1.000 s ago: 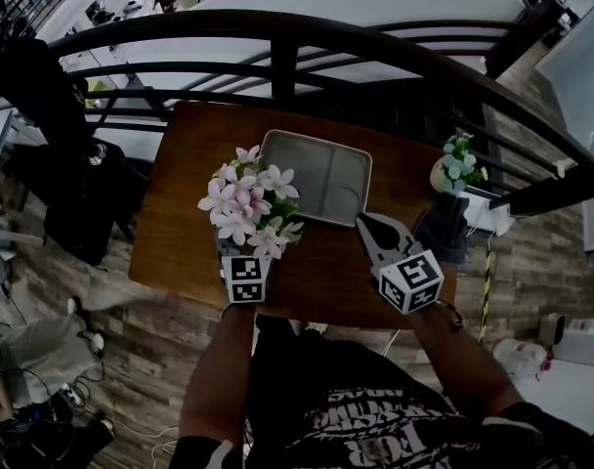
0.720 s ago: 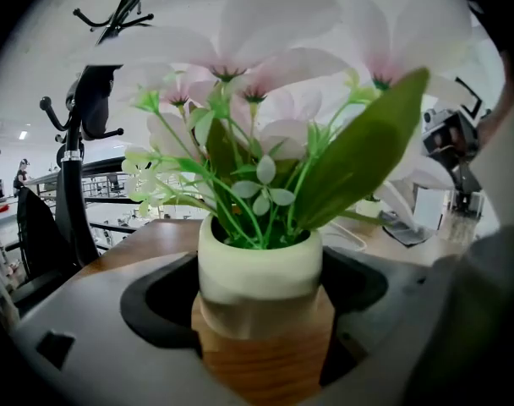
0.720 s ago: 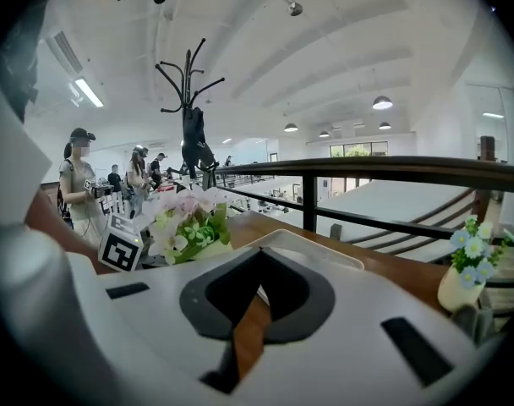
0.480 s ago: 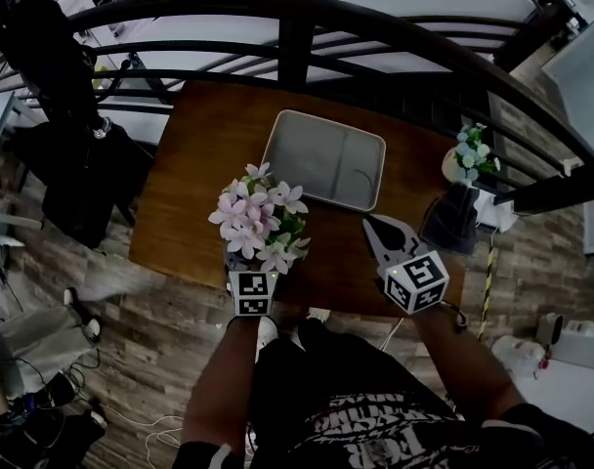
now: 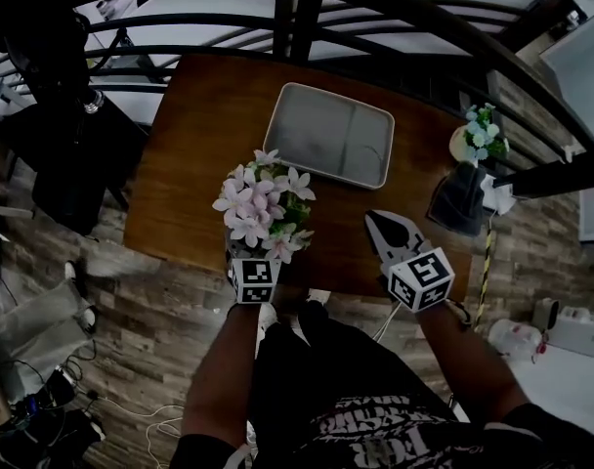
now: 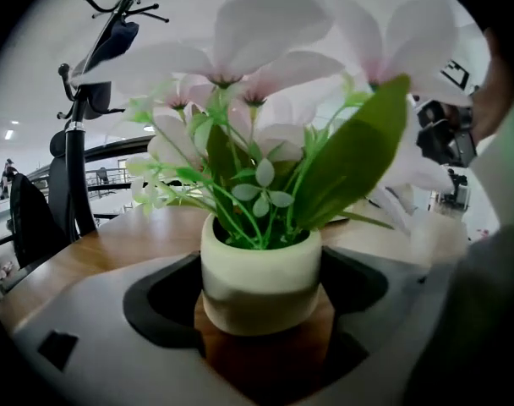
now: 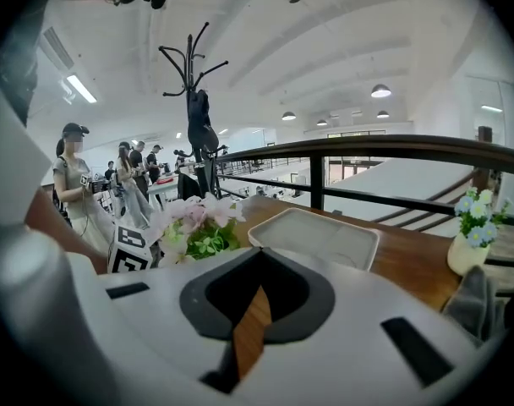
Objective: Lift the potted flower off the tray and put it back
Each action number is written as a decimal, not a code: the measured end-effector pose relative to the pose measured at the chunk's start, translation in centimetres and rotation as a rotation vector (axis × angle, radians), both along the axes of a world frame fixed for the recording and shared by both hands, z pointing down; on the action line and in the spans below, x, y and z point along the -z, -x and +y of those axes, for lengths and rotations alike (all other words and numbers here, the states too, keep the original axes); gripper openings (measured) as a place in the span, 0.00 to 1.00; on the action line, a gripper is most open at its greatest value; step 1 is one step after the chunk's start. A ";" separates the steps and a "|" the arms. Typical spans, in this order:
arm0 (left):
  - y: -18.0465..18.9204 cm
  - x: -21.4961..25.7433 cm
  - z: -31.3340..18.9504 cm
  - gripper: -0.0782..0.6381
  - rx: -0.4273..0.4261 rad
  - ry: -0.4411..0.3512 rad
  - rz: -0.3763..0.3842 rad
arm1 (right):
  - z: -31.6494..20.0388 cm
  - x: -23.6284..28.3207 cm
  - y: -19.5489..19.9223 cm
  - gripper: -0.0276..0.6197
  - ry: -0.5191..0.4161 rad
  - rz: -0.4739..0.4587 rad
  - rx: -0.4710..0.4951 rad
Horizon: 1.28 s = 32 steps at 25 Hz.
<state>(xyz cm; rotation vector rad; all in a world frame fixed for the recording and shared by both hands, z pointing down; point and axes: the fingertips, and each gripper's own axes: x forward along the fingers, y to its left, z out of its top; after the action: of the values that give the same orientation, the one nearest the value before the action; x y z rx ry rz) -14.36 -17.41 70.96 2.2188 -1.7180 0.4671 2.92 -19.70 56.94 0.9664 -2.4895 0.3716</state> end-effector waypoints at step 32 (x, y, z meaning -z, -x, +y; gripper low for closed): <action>5.0 13.4 15.0 0.12 0.053 -0.040 0.176 | 10.0 7.2 1.3 0.03 -0.086 -0.084 -0.112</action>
<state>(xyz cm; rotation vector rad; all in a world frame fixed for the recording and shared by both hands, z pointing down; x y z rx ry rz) -19.36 -2.41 57.60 2.1637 -1.7027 0.2198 1.61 -9.71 49.74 1.1502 -2.5518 0.3502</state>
